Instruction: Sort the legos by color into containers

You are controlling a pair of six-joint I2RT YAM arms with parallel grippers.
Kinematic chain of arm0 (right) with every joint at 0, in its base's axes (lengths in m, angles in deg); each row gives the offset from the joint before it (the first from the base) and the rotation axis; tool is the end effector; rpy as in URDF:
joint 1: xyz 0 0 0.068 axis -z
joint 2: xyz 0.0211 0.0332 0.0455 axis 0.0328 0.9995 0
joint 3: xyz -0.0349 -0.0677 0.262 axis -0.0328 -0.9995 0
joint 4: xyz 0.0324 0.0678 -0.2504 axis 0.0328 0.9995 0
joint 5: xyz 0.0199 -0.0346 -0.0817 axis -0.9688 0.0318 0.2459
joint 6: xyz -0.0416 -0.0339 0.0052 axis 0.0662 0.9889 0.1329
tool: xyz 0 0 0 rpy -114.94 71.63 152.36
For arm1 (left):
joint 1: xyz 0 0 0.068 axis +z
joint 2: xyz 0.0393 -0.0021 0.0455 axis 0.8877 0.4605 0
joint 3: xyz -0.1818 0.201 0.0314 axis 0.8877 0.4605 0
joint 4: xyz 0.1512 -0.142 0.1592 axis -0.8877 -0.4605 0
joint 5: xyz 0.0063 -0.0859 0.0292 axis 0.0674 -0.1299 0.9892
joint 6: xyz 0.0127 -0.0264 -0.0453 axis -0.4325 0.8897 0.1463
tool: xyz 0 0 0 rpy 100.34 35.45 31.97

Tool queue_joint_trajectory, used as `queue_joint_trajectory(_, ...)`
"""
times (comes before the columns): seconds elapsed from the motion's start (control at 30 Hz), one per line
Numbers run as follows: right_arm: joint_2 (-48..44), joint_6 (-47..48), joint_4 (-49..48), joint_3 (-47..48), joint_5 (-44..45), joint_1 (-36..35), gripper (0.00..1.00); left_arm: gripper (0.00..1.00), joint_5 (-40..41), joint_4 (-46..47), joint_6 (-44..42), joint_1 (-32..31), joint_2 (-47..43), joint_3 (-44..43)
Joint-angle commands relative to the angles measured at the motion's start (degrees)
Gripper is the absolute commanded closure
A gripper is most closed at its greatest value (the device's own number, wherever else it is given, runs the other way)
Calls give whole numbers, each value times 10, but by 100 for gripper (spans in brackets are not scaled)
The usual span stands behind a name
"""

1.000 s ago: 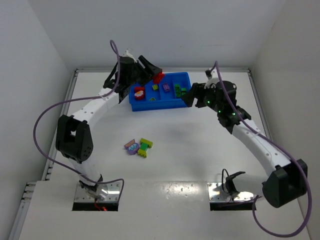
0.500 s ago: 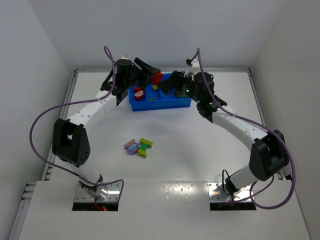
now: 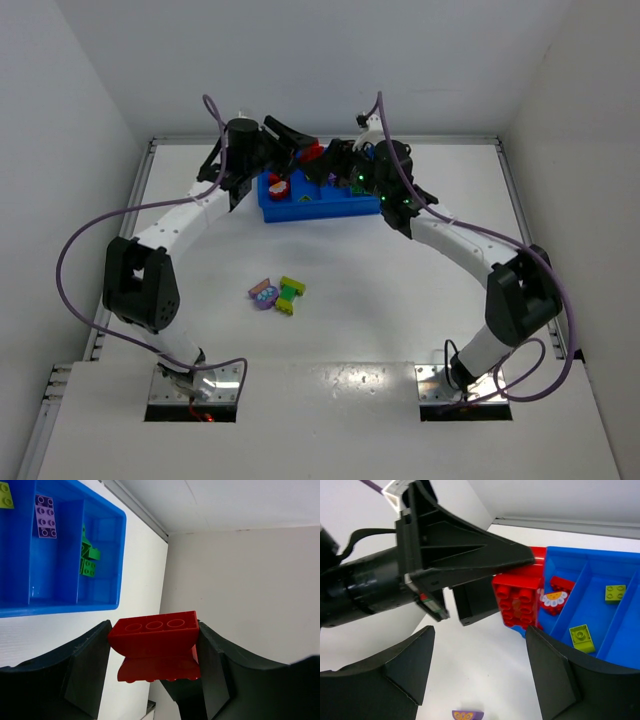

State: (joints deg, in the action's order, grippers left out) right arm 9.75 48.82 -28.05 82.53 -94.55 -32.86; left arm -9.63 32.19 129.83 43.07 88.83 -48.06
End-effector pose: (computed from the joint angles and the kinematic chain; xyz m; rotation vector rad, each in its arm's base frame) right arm 0.3294 0.2067 0.3254 -0.0597 1.7471 1.0926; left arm 0.3770 -0.1409 0.3371 -0.8443 1.9068 -1.2714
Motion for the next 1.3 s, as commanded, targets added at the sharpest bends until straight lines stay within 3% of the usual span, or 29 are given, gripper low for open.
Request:
queue_joint_trajectory(0.0, 6, 14, -22, 32, 17, -2, 27, 100, -16, 30, 9, 5, -34, 6)
queue_joint_trajectory(0.67, 17, 69, -14, 37, 48, -7, 25, 100, -33, 20, -2, 0, -50, 12)
queue_joint_trajectory(0.93, 32, 75, -27, 48, 43, -13, 32, 100, -33, 20, -7, -11, -61, 22)
queue_joint_trajectory(1.17, 43, 86, -27, 48, 58, -13, 58, 100, -38, 20, -7, -23, -61, 28)
queue_joint_trajectory(1.27, 43, 99, -32, 48, 58, -13, 81, 100, -38, 20, -7, -23, -61, 28)
